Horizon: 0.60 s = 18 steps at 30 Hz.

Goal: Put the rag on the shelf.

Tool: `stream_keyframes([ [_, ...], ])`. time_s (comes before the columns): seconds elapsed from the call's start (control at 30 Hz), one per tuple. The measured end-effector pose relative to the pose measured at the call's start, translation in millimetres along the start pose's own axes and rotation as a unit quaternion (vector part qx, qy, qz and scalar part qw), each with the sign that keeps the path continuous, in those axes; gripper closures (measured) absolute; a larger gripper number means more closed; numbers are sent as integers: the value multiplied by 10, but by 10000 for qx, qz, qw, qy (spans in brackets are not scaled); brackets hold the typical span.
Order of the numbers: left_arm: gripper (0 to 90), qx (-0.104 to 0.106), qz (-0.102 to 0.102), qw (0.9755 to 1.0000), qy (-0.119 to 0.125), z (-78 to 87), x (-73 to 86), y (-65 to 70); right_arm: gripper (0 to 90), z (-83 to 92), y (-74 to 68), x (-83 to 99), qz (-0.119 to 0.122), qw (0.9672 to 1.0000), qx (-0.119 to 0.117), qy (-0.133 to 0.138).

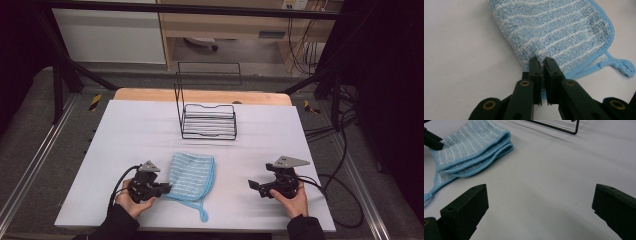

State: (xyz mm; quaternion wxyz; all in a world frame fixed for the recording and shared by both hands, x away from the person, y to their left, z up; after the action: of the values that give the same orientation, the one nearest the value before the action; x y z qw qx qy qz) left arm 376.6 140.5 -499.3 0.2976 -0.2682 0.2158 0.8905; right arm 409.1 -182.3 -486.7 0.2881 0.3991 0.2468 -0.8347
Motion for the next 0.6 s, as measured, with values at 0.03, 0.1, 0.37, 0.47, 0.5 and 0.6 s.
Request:
stream_keyframes([
  [0.03,847,-17,-32,10000,-17,9,8,-3,11,0,0,0,0,10000,0,0],
  [0.1,847,-6,20,10000,-4,14,20,7,11,1,5,3,13,10000,14,-9],
  [0.37,846,134,207,9997,16,55,88,71,13,3,10,16,2,10000,22,-57],
  [0.47,839,106,191,9998,42,53,96,54,12,5,12,15,10,10000,29,-53],
  [0.5,831,97,170,9998,44,50,97,47,13,5,12,15,9,10000,29,-54],
  [0.6,773,27,69,9999,86,63,84,30,13,4,12,17,6,10000,32,-60],
])
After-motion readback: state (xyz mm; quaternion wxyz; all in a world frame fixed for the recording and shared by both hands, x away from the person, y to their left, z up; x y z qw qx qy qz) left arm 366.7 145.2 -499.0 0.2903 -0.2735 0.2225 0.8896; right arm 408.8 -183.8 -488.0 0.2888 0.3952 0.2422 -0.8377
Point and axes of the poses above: each handheld gripper's, and its own axes: z roughly backward along the jaws, x roughly out of its underside, y roughly to its right, the point moved 9 cm from there along -z, roughly forward along the jaws, and after that the axes turned 1 degree about -x, right-handed, at the moved point
